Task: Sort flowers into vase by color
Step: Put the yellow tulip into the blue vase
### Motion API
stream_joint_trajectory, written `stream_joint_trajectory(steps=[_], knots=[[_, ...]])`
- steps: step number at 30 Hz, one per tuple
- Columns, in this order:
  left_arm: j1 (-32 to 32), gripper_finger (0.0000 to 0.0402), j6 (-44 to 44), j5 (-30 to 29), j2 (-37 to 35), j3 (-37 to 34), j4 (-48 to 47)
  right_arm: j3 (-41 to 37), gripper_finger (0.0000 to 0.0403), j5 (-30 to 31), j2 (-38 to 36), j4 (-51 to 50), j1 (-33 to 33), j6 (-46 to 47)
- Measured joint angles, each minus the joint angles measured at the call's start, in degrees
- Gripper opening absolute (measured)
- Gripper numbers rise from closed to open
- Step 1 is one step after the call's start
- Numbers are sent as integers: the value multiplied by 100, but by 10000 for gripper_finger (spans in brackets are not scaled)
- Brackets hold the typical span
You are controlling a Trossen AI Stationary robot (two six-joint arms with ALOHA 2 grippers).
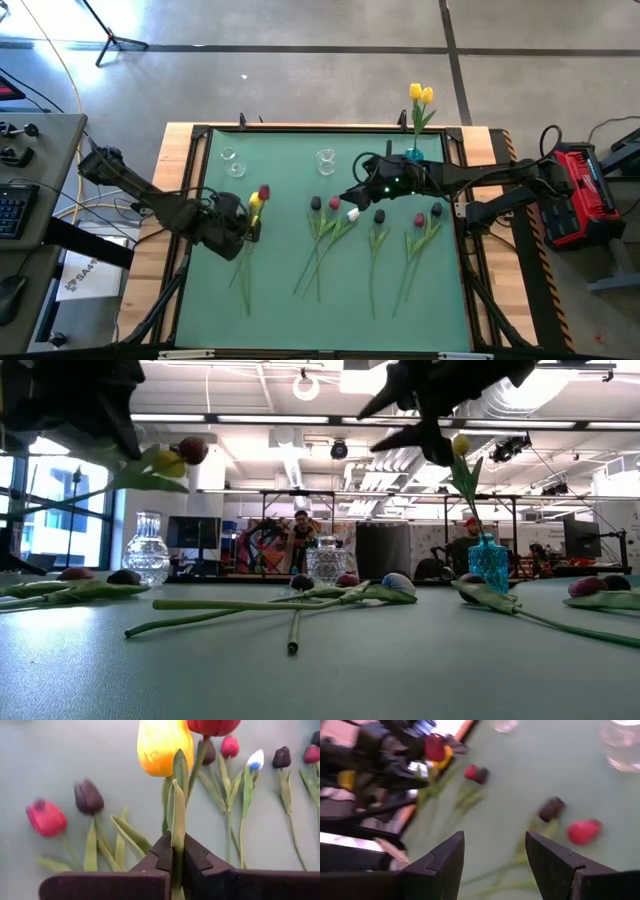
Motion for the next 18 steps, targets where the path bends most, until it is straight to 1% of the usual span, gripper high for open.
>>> stream_joint_trajectory(steps=[1,2,5,7,10,12,15,18], knots=[[40,3,90,94,-3,2,-38,0,199,0,0,48,19,46],[79,3,61,363,-2,-29,-101,0,199,0,0,43,40,110],[33,3,-392,1373,83,-307,-343,0,199,19,0,-135,137,156],[-187,3,-778,1762,115,-547,-251,0,199,89,0,-284,242,170],[-440,3,-1562,1985,86,-880,0,0,199,365,0,-542,407,322],[-531,7,-1811,2067,25,-990,141,0,199,506,0,-633,482,414],[-562,26,-1823,2097,8,-992,109,0,199,566,0,-682,526,436],[-558,58,-1628,2066,-18,-996,111,0,199,568,0,-681,526,433]])
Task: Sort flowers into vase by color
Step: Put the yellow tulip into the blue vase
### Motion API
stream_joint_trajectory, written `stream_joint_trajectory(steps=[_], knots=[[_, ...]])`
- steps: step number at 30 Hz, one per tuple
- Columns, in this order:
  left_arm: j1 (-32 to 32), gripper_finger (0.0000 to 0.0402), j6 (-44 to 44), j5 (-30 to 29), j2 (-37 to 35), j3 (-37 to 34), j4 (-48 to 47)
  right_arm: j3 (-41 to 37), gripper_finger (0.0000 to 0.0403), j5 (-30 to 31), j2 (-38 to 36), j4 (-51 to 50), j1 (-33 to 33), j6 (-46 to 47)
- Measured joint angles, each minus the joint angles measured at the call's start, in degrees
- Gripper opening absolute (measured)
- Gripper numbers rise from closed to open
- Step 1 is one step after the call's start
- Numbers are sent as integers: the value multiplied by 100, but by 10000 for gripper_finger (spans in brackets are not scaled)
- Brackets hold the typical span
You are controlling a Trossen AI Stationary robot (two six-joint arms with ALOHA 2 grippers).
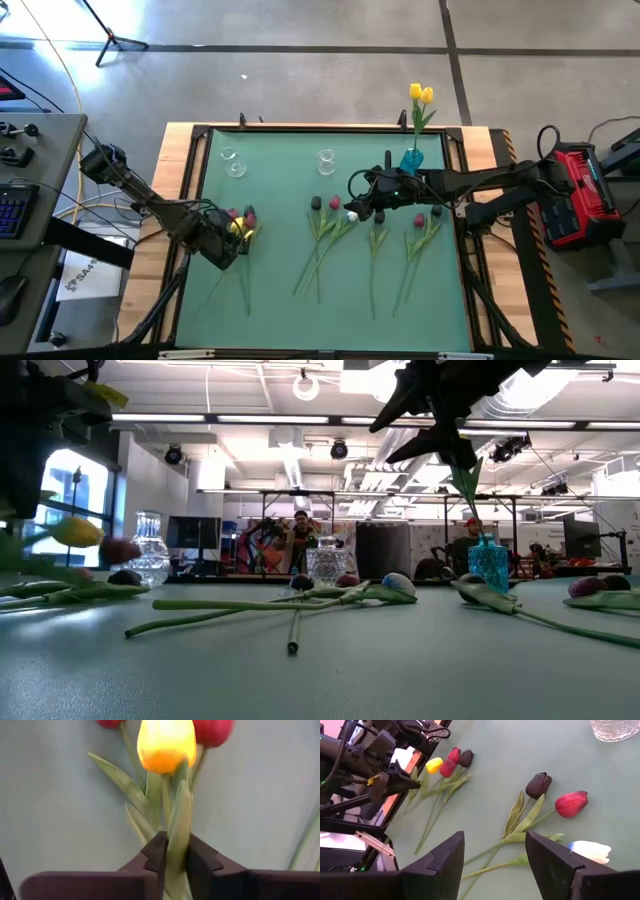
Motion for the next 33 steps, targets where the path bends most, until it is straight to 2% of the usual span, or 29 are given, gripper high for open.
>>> stream_joint_trajectory(steps=[3,6,12,17,21,29,33], knots=[[0,89,298,-1,9,0,15,0,199,0,0,0,-8,-8],[0,100,495,-20,11,0,56,0,199,18,0,0,-11,-21],[-9,67,464,-251,11,0,307,0,199,15,0,2,103,1],[57,56,-277,-599,100,0,-341,0,199,184,0,2,299,23],[255,56,-137,-727,114,-69,-475,0,199,240,0,2,418,150],[485,56,441,-420,122,-886,1374,0,199,338,0,-2,594,265],[555,56,185,-397,121,-1010,1334,0,199,457,0,-34,679,300]])
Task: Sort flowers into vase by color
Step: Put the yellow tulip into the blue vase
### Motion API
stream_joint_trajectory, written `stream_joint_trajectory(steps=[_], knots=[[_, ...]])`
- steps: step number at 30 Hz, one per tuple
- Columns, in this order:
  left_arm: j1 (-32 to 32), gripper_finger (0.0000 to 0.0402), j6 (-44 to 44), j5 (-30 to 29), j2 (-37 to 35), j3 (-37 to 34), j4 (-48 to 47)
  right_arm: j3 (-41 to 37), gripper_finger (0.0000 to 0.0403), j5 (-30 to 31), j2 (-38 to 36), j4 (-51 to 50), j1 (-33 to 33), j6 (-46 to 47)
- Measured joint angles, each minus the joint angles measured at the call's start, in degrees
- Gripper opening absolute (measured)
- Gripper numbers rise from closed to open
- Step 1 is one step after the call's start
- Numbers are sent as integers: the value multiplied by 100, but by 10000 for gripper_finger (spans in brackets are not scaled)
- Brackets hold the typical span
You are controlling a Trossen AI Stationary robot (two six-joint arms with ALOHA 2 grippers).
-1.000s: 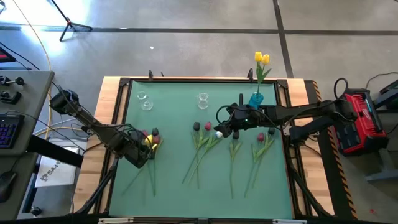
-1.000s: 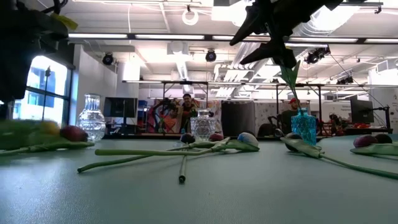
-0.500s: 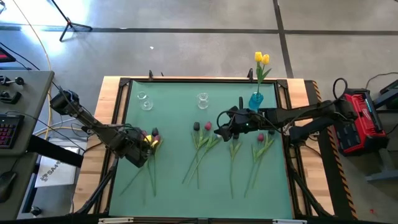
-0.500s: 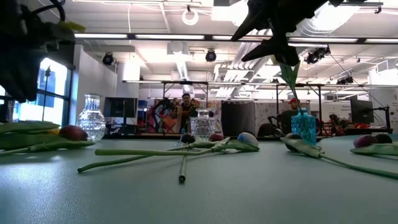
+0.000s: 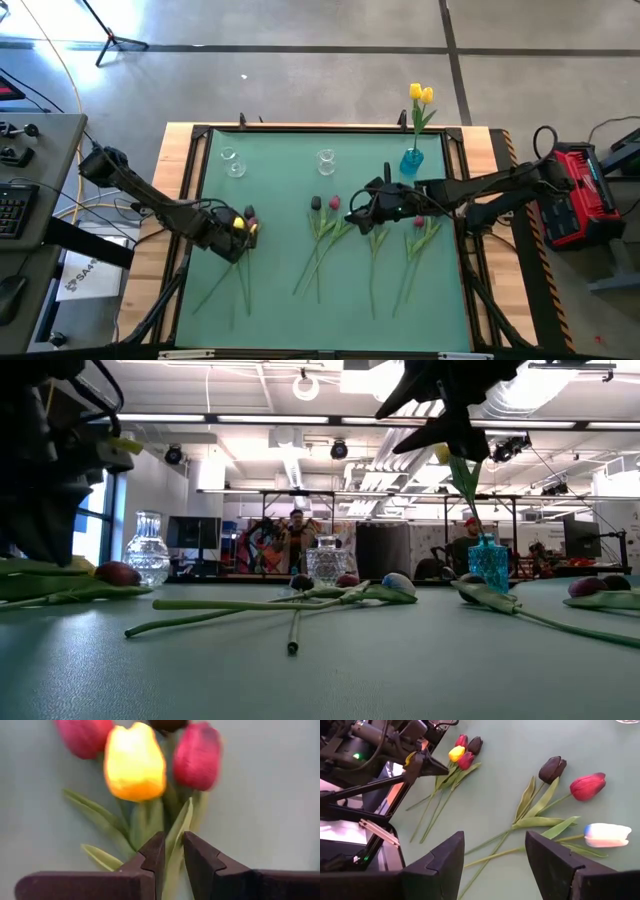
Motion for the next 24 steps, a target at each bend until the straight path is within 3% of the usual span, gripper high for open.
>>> stream_joint_trajectory(steps=[8,14,24], knots=[[136,55,258,297,-18,182,-55,2,199,-11,0,-43,-3,2],[134,55,422,431,-20,324,-594,2,199,-18,0,-49,-5,5],[134,55,513,400,-16,69,-590,2,199,38,0,-188,26,280]])
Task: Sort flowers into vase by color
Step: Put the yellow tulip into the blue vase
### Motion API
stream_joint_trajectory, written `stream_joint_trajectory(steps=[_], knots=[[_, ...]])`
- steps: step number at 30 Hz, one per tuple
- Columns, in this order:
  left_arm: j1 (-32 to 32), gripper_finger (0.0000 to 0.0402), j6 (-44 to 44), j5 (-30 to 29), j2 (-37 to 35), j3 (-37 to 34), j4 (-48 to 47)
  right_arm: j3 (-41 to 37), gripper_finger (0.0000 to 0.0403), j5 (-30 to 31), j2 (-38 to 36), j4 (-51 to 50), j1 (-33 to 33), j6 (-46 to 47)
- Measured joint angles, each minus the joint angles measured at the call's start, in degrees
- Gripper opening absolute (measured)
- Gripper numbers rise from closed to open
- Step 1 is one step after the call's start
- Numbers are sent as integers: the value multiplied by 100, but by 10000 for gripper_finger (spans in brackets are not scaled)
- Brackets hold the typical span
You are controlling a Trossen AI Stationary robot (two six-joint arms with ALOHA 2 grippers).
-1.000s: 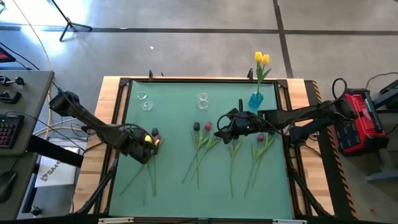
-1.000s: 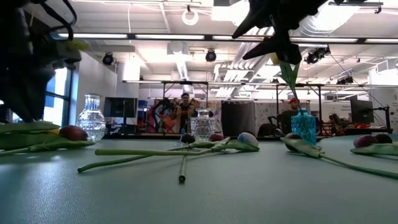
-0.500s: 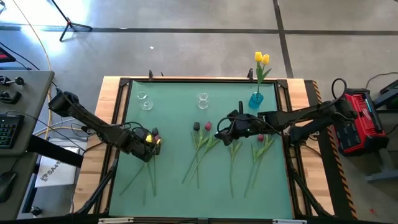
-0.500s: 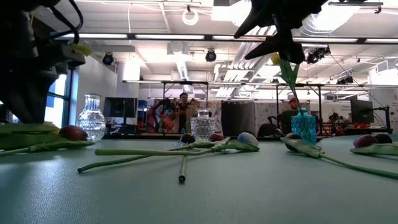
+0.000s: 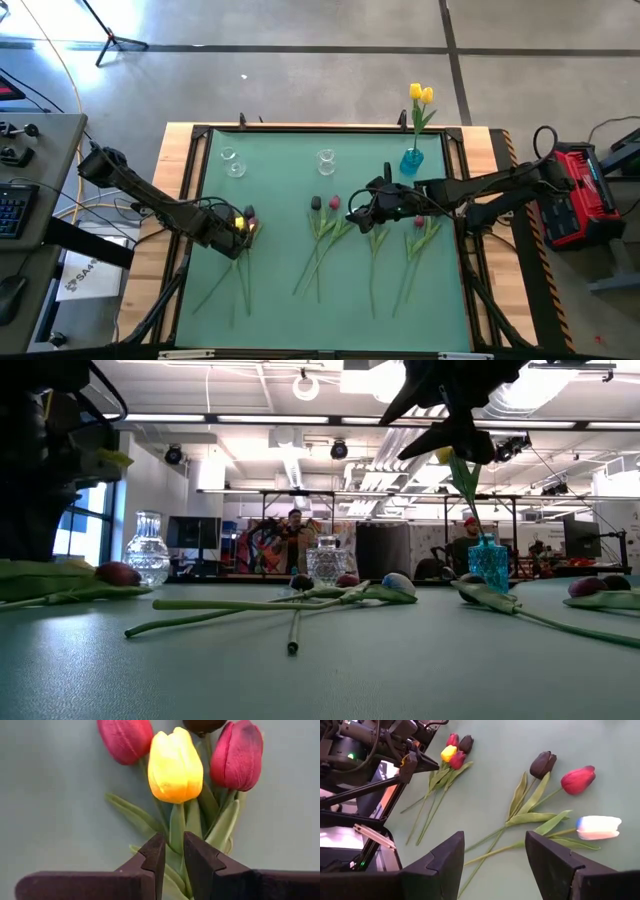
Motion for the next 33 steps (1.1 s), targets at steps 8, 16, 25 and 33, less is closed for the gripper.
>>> stream_joint_trajectory(steps=[8,16,25,33], knots=[[0,55,203,-125,0,-418,1097,2,199,119,0,12,34,154],[0,43,210,11,-8,-488,1080,2,199,183,0,14,34,253],[0,7,643,-227,-308,53,799,2,199,203,0,51,32,334],[7,4,766,-460,-655,196,270,2,199,215,0,170,28,332]])
